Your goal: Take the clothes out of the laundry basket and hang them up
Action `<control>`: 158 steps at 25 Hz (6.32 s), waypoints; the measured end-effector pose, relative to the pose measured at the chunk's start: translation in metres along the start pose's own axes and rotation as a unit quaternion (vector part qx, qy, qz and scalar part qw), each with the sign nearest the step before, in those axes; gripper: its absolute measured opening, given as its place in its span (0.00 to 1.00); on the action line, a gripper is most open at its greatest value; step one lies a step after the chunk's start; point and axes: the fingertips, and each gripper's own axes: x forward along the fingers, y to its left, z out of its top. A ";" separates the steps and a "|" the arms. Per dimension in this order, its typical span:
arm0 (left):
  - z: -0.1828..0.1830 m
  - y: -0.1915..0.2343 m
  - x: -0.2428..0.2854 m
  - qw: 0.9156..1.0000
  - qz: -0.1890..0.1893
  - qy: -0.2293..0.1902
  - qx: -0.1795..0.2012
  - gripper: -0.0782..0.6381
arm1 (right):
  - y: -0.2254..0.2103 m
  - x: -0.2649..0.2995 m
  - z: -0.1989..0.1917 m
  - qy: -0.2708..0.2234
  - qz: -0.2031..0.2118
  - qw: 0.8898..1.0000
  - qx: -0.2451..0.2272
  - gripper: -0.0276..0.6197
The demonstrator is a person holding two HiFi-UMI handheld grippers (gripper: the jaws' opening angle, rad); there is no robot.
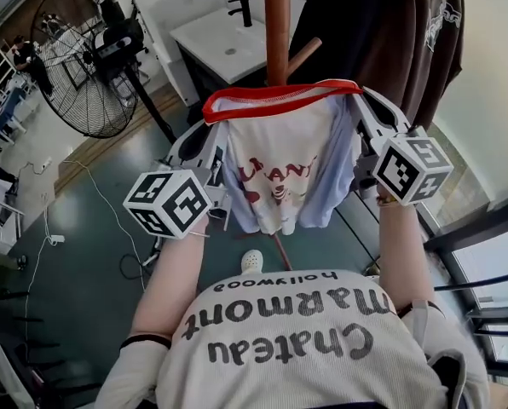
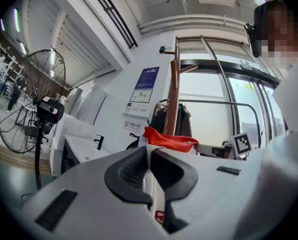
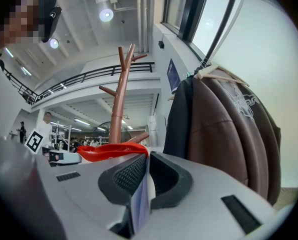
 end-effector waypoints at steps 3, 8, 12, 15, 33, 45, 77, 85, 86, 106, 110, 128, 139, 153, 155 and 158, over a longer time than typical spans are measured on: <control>-0.007 0.008 0.004 1.000 0.010 0.011 -0.009 0.13 | -0.006 0.007 -0.013 0.019 -0.003 1.000 -0.002 0.11; -0.019 0.018 0.004 0.999 0.029 0.023 -0.025 0.13 | -0.007 0.016 -0.031 0.050 -0.002 0.999 -0.017 0.11; -0.033 0.022 0.004 0.998 0.040 0.038 -0.037 0.13 | -0.010 0.020 -0.046 0.069 0.001 0.997 -0.017 0.11; -0.044 0.029 0.000 0.997 0.045 0.046 -0.041 0.13 | -0.007 0.025 -0.063 0.084 0.005 0.996 -0.006 0.11; -0.071 0.008 -0.018 0.995 0.063 0.041 -0.059 0.13 | 0.006 -0.003 -0.122 0.148 0.043 0.988 0.009 0.11; -0.085 0.000 -0.019 0.994 0.062 0.047 -0.071 0.13 | 0.028 -0.008 -0.155 0.166 0.095 0.979 0.070 0.11; -0.215 -0.078 0.031 0.970 -0.103 0.221 -0.020 0.13 | 0.047 -0.040 -0.167 0.137 0.139 0.975 0.106 0.12; -0.212 -0.075 0.029 0.965 -0.156 0.212 -0.022 0.13 | 0.043 -0.046 -0.166 0.120 0.087 0.983 0.112 0.12; -0.213 -0.075 0.030 0.963 -0.165 0.212 -0.021 0.13 | 0.041 -0.046 -0.168 0.116 0.077 0.983 0.120 0.12; -0.200 -0.072 -0.018 0.925 -0.309 0.222 -0.017 0.17 | 0.048 -0.114 -0.204 0.144 -0.173 0.967 0.116 0.27; -0.207 -0.085 -0.037 0.912 -0.337 0.232 -0.010 0.17 | 0.056 -0.158 -0.218 0.145 -0.239 0.952 0.129 0.17; -0.219 -0.105 -0.063 0.928 -0.315 0.197 -0.033 0.16 | 0.070 -0.340 -0.242 0.133 -0.426 0.867 0.223 0.12; -0.253 -0.130 -0.081 0.944 -0.242 0.216 -0.061 0.16 | 0.025 -0.420 -0.254 0.168 -0.406 0.870 0.224 0.12; -0.366 -0.359 -0.091 0.908 -0.308 0.271 -0.082 0.13 | -0.017 -0.613 -0.290 0.183 -0.438 0.836 0.276 0.12; -0.378 -0.382 -0.095 0.902 -0.320 0.279 -0.082 0.13 | -0.019 -0.632 -0.298 0.184 -0.441 0.831 0.284 0.12; -0.402 -0.406 -0.105 0.893 -0.322 0.305 -0.081 0.12 | -0.015 -0.654 -0.316 0.191 -0.444 0.822 0.302 0.12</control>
